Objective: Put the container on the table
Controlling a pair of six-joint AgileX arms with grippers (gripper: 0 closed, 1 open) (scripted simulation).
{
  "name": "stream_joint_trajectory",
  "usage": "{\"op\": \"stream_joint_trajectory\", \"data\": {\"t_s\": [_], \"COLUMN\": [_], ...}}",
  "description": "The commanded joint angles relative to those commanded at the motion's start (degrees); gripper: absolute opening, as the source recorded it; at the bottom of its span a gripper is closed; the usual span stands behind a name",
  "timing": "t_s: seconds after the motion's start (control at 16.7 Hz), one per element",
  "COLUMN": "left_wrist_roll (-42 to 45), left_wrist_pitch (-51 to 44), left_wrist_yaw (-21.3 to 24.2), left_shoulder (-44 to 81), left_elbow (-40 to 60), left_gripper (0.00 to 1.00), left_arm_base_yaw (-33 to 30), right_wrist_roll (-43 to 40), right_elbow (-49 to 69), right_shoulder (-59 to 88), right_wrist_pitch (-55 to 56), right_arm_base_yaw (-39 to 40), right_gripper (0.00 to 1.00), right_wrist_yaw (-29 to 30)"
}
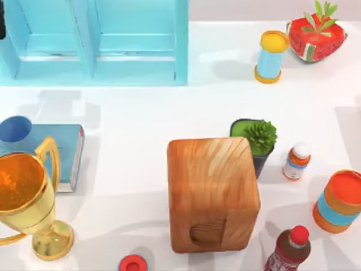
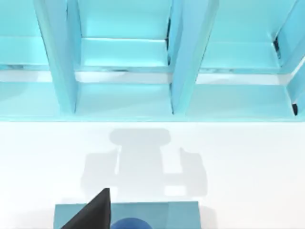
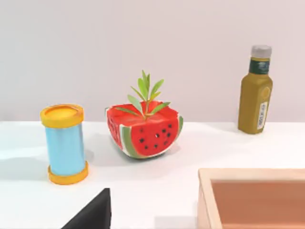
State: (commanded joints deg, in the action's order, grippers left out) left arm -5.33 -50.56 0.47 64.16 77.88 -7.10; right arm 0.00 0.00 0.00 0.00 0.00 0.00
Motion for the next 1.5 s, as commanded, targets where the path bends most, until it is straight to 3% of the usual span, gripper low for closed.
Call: {"op": "stream_joint_trajectory", "data": {"t_s": [0.36,0.78,1.26,1.5], "left_wrist_roll": [0.66,0.30,0.27,0.28], "left_wrist_pitch": [-17.66,-30.57,-31.39,-25.17], "left_wrist_yaw": [-0.89,-0.77,-0.74,-0.74], "left_shoulder": [25.42,43.95,45.16,45.66], "left_elbow": [20.54,24.12,23.66,17.64], "left_gripper": [1.00,1.00,1.00,1.00], "left_arm_base_yaw": [-0.39,0.43,0.31,0.58], "right_wrist_roll": [0.00,0.00,0.00,0.00], "right_elbow": [0.00,0.00,0.00,0.00], "right_shoulder": [0.00,0.00,0.00,0.00], "right_wrist_pitch": [0.00,0.00,0.00,0.00], "right_arm_base_yaw": [0.00,0.00,0.00,0.00], "right_gripper": [1.00,1.00,1.00,1.00], "right_wrist_yaw": [0.00,0.00,0.00,0.00]}}
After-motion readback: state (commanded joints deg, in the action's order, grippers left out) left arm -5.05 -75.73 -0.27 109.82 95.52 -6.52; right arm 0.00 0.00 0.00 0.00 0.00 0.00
